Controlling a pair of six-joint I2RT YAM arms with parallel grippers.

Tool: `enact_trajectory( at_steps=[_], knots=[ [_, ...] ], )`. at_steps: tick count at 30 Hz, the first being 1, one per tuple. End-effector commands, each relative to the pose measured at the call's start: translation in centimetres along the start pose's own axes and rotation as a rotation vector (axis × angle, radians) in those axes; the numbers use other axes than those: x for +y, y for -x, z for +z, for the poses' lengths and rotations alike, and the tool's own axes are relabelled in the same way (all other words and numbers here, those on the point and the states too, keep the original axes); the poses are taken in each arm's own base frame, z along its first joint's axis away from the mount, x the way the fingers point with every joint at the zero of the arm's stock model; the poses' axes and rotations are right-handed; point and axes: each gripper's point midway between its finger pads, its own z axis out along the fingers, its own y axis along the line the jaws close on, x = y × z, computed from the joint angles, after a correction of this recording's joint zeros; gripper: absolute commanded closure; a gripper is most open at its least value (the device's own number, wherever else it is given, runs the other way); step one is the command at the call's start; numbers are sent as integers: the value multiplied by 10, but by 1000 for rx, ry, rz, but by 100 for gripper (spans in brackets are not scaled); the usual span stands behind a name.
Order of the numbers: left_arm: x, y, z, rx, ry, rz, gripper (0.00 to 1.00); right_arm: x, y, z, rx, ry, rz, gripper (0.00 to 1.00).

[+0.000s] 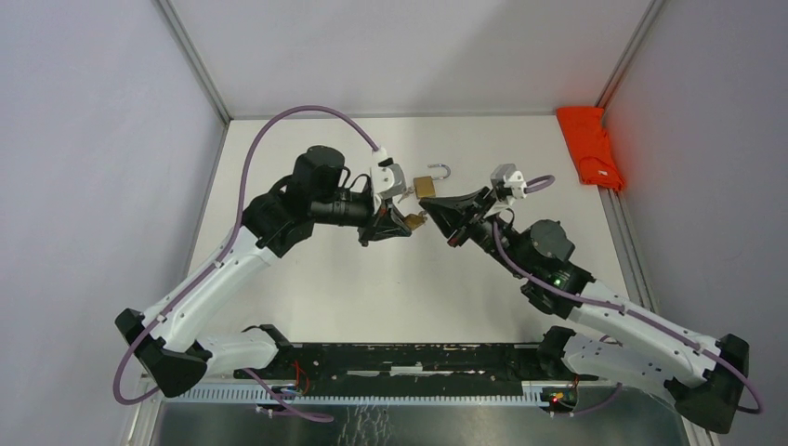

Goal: Unlock with the key
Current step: Unlock the lock.

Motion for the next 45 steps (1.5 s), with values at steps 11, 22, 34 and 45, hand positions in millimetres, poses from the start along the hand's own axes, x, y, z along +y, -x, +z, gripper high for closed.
enact_trajectory(
  at_steps=[11, 22, 34, 45],
  knots=[
    [3, 24, -1, -93, 3, 10, 98, 21, -12, 14, 0, 113, 106, 100],
    [2, 38, -9, -150, 15, 24, 98, 26, -35, 13, 24, 160, 179, 100],
    [3, 40, -14, -165, 31, 30, 98, 36, -30, 17, 9, 207, 211, 100],
    [0, 76, -32, -269, 60, 88, 98, 54, -62, 15, 96, 311, 351, 100]
  ],
)
